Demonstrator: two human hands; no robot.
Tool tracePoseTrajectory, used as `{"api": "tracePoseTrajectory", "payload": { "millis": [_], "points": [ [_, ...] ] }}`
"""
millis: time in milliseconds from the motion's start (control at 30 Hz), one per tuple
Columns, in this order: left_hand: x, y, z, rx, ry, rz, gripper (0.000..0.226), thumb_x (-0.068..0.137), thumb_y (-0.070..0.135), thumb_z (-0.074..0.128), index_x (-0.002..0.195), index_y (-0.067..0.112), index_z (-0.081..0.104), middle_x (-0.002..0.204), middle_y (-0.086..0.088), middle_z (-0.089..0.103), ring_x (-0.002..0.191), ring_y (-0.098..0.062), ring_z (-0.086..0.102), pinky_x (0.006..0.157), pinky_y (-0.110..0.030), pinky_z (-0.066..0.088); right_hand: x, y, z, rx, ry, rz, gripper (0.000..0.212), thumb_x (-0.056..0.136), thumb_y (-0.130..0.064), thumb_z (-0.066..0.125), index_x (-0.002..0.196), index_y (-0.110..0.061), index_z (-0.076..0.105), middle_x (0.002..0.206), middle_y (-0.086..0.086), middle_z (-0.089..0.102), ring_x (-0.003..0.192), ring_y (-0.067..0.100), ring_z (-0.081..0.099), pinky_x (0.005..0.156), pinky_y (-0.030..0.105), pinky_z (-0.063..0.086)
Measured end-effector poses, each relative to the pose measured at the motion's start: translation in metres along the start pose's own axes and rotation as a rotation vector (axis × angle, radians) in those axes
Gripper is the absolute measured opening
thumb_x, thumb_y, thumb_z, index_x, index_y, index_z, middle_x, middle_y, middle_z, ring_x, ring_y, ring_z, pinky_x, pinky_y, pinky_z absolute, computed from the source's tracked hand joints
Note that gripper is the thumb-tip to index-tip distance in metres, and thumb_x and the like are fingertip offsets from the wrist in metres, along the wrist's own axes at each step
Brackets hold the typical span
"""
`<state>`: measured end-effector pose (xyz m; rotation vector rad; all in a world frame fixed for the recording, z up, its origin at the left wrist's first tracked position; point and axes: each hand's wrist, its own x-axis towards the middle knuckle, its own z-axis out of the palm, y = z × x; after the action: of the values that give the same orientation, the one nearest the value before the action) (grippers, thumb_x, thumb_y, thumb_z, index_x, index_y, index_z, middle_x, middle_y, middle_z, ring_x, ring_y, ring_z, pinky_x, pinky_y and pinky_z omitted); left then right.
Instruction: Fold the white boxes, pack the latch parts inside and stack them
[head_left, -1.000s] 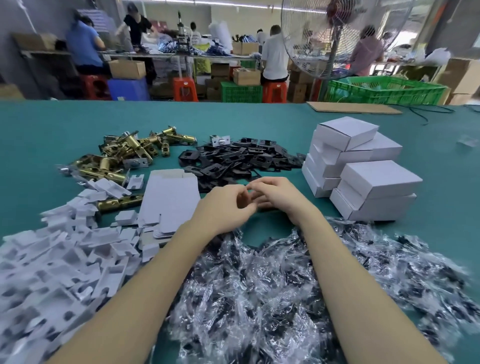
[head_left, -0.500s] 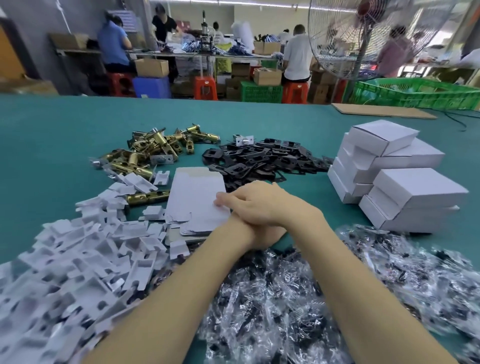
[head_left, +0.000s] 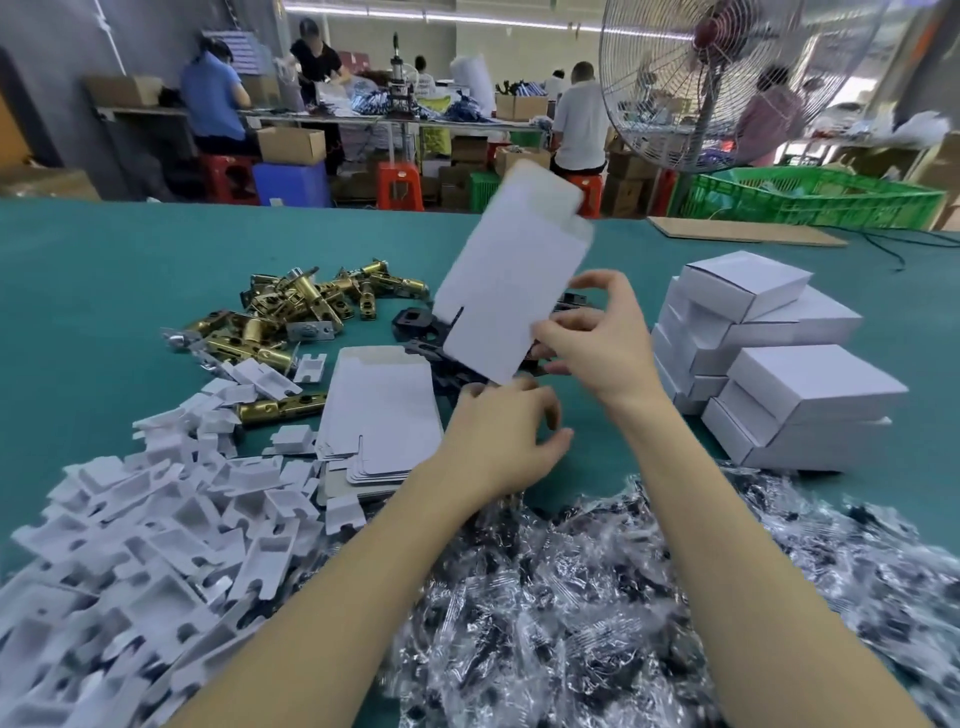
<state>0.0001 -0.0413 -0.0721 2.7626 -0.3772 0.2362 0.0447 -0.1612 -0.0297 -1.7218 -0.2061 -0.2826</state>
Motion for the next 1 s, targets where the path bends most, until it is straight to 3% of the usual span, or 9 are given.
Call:
{"api": "tracePoseTrajectory", "payload": {
  "millis": [167, 300, 400, 500, 600, 700, 767, 833, 1000],
  "points": [
    [0.008, -0.013, -0.005, -0.092, 0.057, -0.19, 0.048, 0.089, 0.06, 0.062, 0.119, 0.022, 0.063, 0.128, -0.002, 0.053, 0.122, -0.025, 0.048, 0.106, -0.045, 0.042, 0.011, 0.0, -0.028, 0.042, 0.116, 0.128, 0.016, 0.086, -0.005, 0.058, 0.094, -0.019, 0.059, 0.072, -0.002, 0.067, 0.054, 0.011, 0.067, 0.053, 0.024, 0.055],
    [0.012, -0.016, -0.015, -0.223, 0.153, -0.274, 0.124, 0.064, 0.072, 0.08, 0.157, 0.014, 0.022, 0.16, -0.007, 0.028, 0.149, -0.026, 0.024, 0.121, -0.048, 0.027, 0.011, -0.008, -0.046, -0.131, -0.174, 0.243, 0.02, 0.087, -0.004, 0.057, 0.085, -0.018, 0.071, 0.072, -0.003, 0.072, 0.055, 0.015, 0.07, 0.053, 0.024, 0.057],
    [0.012, -0.011, -0.019, -0.416, 0.109, -0.234, 0.15, 0.049, 0.076, 0.085, 0.162, 0.023, 0.002, 0.167, 0.002, 0.016, 0.153, -0.02, 0.016, 0.123, -0.05, 0.025, 0.008, -0.018, -0.049, -0.228, -0.3, 0.218, 0.025, 0.088, -0.004, 0.058, 0.092, -0.021, 0.077, 0.079, -0.005, 0.078, 0.063, 0.017, 0.074, 0.058, 0.026, 0.06],
    [0.013, -0.005, -0.019, -0.683, 0.206, -0.216, 0.145, 0.049, 0.071, 0.087, 0.161, 0.028, 0.004, 0.162, 0.003, 0.025, 0.149, -0.018, 0.028, 0.119, -0.047, 0.035, 0.005, -0.021, -0.048, -0.382, -0.466, 0.169, 0.013, 0.092, -0.006, 0.062, 0.092, -0.011, 0.074, 0.076, 0.001, 0.076, 0.072, 0.018, 0.076, 0.072, 0.036, 0.065],
    [0.015, -0.009, -0.02, -0.658, 0.326, -0.225, 0.13, 0.061, 0.058, 0.091, 0.159, 0.018, 0.016, 0.157, 0.0, 0.033, 0.145, -0.018, 0.034, 0.118, -0.039, 0.036, -0.001, -0.024, -0.043, -0.409, -0.617, 0.177, 0.025, 0.1, -0.038, 0.063, 0.096, -0.014, 0.07, 0.083, -0.003, 0.078, 0.086, 0.013, 0.077, 0.082, 0.036, 0.064],
    [0.012, -0.011, -0.023, -0.534, 0.344, -0.194, 0.117, 0.062, 0.061, 0.088, 0.152, 0.016, 0.029, 0.144, 0.008, 0.038, 0.137, -0.016, 0.04, 0.111, -0.035, 0.04, 0.003, -0.03, -0.036, -0.323, -0.44, 0.1, 0.034, 0.096, -0.051, 0.064, 0.099, -0.018, 0.072, 0.093, 0.005, 0.078, 0.086, 0.016, 0.075, 0.081, 0.039, 0.064],
    [0.01, -0.009, -0.023, -0.45, 0.317, -0.17, 0.117, 0.06, 0.062, 0.083, 0.152, 0.017, 0.028, 0.143, 0.006, 0.039, 0.134, -0.017, 0.04, 0.111, -0.043, 0.04, 0.006, -0.034, -0.036, -0.225, -0.268, 0.002, 0.034, 0.099, -0.04, 0.06, 0.094, -0.008, 0.07, 0.087, 0.01, 0.073, 0.076, 0.025, 0.068, 0.073, 0.041, 0.06],
    [0.008, -0.007, -0.023, -0.389, 0.317, -0.15, 0.115, 0.062, 0.059, 0.083, 0.153, 0.017, 0.027, 0.145, 0.004, 0.039, 0.135, -0.018, 0.038, 0.111, -0.047, 0.039, 0.007, -0.037, -0.039, -0.234, -0.197, -0.088, 0.037, 0.098, -0.029, 0.055, 0.091, 0.007, 0.061, 0.075, 0.008, 0.057, 0.067, 0.022, 0.05, 0.065, 0.036, 0.042],
    [0.007, -0.007, -0.025, -0.324, 0.347, -0.123, 0.11, 0.067, 0.056, 0.086, 0.154, 0.017, 0.03, 0.149, 0.005, 0.041, 0.137, -0.016, 0.038, 0.114, -0.045, 0.036, 0.005, -0.041, -0.045, -0.39, -0.093, -0.15, 0.033, 0.092, -0.018, 0.057, 0.075, 0.01, 0.049, 0.067, 0.011, 0.04, 0.064, 0.019, 0.035, 0.063, 0.033, 0.029]
  ]
}}
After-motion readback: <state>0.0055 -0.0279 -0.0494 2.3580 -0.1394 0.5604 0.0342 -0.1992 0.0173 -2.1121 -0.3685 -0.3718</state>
